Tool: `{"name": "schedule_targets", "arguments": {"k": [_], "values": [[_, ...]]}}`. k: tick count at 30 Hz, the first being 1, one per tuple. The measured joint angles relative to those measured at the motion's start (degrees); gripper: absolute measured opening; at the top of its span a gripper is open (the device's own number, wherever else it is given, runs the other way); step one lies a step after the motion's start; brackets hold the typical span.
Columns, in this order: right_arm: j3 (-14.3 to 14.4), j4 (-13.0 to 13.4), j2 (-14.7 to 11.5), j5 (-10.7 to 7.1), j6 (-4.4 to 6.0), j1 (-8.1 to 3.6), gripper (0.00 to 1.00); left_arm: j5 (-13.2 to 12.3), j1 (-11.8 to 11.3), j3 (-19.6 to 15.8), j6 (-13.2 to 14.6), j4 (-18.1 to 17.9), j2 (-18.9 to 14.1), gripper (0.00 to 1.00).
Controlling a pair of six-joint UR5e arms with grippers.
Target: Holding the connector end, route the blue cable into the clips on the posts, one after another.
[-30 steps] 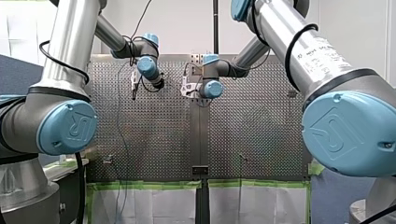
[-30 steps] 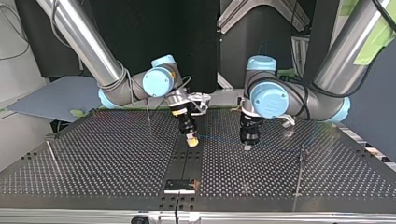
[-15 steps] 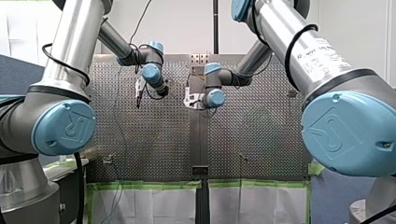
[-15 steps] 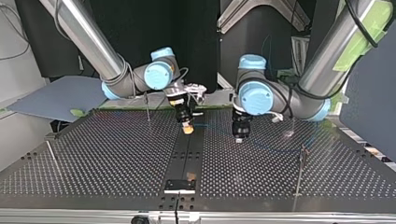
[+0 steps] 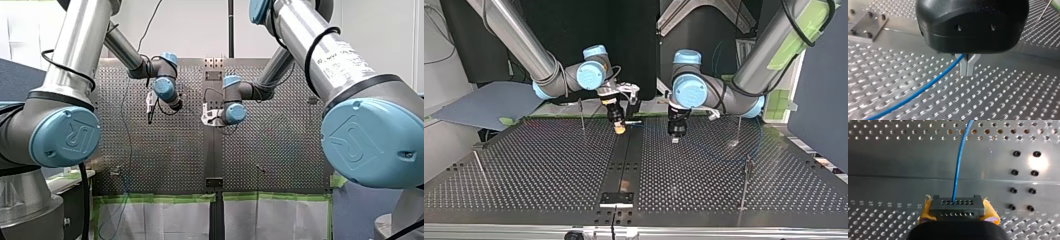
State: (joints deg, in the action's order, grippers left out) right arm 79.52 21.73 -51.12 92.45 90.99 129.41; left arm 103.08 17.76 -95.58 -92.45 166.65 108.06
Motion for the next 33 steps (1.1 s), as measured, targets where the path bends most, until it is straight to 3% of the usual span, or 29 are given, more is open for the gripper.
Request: {"name": "schedule_targets", "arguments": {"k": [14, 20, 27, 33], "values": [[5.50, 3.43, 0.00, 0.02, -0.25, -1.20, 0.00, 1.94, 4.76, -0.47, -0.37, -4.09, 6.39, 0.02], [8.13, 5.41, 0.00, 0.02, -0.27, -2.42, 0.00, 2.11, 5.91, -0.53, -1.09, -5.56, 8.27, 0.02], [11.51, 8.67, 0.06, -0.24, 1.06, -3.88, 0.00, 2.10, 7.63, -0.86, -0.84, -7.62, 10.83, 0.02], [14.83, 11.98, 0.09, -0.29, 1.57, -4.91, 0.00, 3.01, 10.59, -0.88, -2.71, -10.75, 14.10, 0.02]]}}
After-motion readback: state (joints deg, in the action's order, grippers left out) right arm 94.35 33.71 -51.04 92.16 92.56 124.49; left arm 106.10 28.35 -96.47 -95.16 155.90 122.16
